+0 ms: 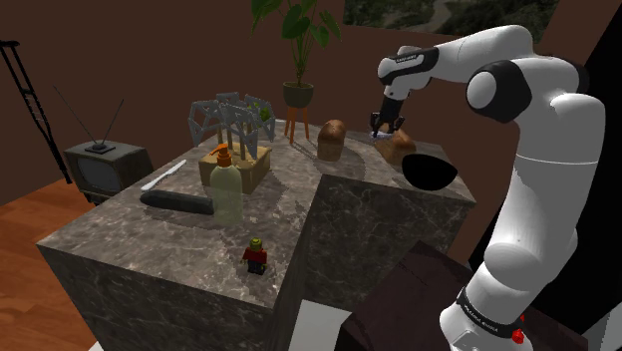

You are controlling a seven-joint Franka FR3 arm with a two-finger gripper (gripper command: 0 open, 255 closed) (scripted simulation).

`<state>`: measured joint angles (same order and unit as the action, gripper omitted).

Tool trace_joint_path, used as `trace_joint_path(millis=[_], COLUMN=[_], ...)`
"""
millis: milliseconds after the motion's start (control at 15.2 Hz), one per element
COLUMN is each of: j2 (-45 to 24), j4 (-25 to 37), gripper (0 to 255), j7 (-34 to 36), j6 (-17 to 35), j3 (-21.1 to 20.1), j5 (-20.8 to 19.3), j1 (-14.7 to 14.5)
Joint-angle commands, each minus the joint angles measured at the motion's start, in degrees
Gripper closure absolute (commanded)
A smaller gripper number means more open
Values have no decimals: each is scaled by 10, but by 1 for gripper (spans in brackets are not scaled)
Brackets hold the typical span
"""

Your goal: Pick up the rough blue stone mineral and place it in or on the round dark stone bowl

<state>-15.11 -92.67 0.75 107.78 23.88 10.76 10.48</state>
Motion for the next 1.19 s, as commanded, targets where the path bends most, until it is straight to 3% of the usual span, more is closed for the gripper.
trace_joint_path(millis=[0,264,660,1122], j2=[0,1,121,245], j4=[15,43,-105,-234], gripper=[255,255,255,255], j7=[1,4,-19,-46], j6=[-15,-44,-7,9], j3=[1,2,21,42], j5=[-1,-2,-49,-108], j1=[1,3,6,31])
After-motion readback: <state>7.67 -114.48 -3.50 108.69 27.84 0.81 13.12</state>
